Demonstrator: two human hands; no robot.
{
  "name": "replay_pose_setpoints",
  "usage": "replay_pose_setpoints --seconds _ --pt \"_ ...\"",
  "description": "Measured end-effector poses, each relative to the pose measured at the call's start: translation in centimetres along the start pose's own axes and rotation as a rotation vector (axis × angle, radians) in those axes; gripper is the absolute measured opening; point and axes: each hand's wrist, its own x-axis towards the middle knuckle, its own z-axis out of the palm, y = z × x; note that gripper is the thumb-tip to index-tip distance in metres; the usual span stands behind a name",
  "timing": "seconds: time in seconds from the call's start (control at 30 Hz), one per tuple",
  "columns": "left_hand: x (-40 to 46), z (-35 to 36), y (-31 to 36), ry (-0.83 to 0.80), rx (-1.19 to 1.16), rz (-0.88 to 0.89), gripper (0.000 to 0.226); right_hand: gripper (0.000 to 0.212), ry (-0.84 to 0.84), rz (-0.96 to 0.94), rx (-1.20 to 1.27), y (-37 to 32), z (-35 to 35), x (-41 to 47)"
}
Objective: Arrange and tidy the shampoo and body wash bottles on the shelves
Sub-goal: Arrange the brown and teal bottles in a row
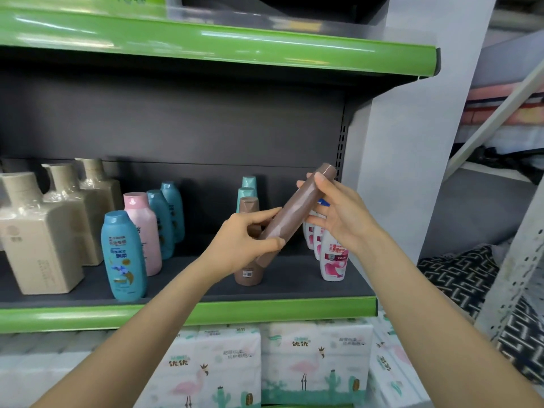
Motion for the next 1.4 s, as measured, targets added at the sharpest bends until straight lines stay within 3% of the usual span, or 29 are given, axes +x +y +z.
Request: replay_pose_setpoints --seconds 0.17,0.33,0.47,0.6,0.93,1.07,1.2,1.4 --pt "-0.5 -0.3 -0.4 0.007 -0.318 -0.045 0.031 0.028 0.179 0.037 -0.021 0.4 0.2 -0.1" --pt "-0.4 -1.0 -1.0 0.109 -0.292 -0.059 0.015 0.023 0.249 0.07 0.068 0.6 0.3 0.0" --pt "-0.5 -1.3 -1.6 0.038 -0.204 -0.114 0.027 0.019 0.237 0.04 0.098 0.6 0.5 0.3" --pt "-0.8 -1.3 -1.4 -0.037 -0.211 -0.145 0.02 0.026 0.22 0.021 0.081 0.6 0.5 0.6" --pt "-1.2 -0.3 -1.4 0.181 0.129 -0.031 0.045 0.035 0.138 0.008 0.02 1.3 -0.2 0.3" --pt "-0.9 0.0 -1.1 0.066 0.211 -0.054 0.068 0.022 0.126 -0.064 0.032 1.2 -0.4 0.4" --pt "-1.1 0.5 -1.3 -0.069 0.117 -0.086 0.079 0.012 0.076 -0.082 0.053 1.3 -0.9 0.1" --pt "-1.5 2.2 -0.6 0.178 0.256 -0.004 0.068 0.018 0.07 -0.048 -0.001 1.6 -1.9 -0.2"
